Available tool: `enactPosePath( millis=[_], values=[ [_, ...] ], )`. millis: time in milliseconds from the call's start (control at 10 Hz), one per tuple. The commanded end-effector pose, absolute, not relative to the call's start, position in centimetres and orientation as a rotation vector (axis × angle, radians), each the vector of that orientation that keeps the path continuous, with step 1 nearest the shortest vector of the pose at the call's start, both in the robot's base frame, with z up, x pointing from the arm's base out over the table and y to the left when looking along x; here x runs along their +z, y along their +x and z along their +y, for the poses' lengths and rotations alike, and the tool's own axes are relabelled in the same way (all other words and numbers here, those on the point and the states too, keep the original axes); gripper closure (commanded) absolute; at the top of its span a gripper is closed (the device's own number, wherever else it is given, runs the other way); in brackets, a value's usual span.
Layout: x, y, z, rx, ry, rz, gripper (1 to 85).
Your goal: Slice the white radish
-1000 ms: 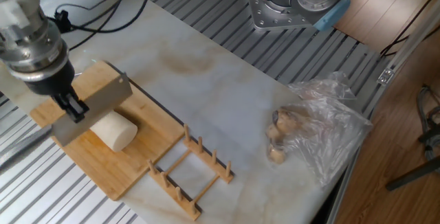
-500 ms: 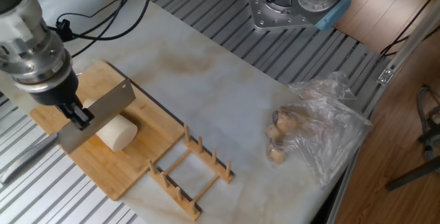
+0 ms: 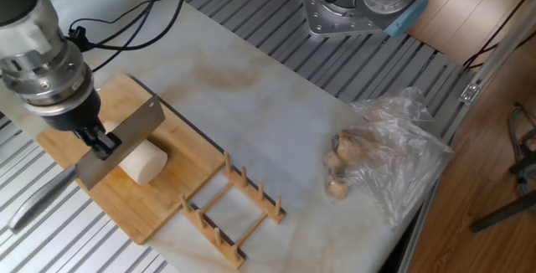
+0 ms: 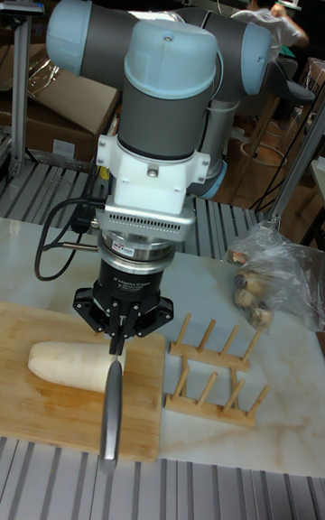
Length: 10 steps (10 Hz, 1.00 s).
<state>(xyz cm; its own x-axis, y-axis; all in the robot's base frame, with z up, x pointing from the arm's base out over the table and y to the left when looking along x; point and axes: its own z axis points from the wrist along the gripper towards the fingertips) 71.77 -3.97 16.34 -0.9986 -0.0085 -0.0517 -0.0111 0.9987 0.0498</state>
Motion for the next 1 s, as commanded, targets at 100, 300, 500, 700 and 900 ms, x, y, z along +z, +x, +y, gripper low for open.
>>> enactPosePath(
  millis=[100, 300, 500, 700, 900],
  values=[
    [15.1, 70.2, -3.6, 0.071, -0.096, 3.068, 84.3],
    [14.9, 69.2, -3.6, 0.065, -0.097, 3.079, 84.3],
    [14.9, 68.7, -3.9, 0.058, -0.095, 3.084, 84.3],
    [14.7, 68.7, -4.0, 0.053, -0.090, 3.083, 84.3],
    [14.4, 68.9, -3.9, 0.069, -0.084, 3.070, 84.3]
  ],
)
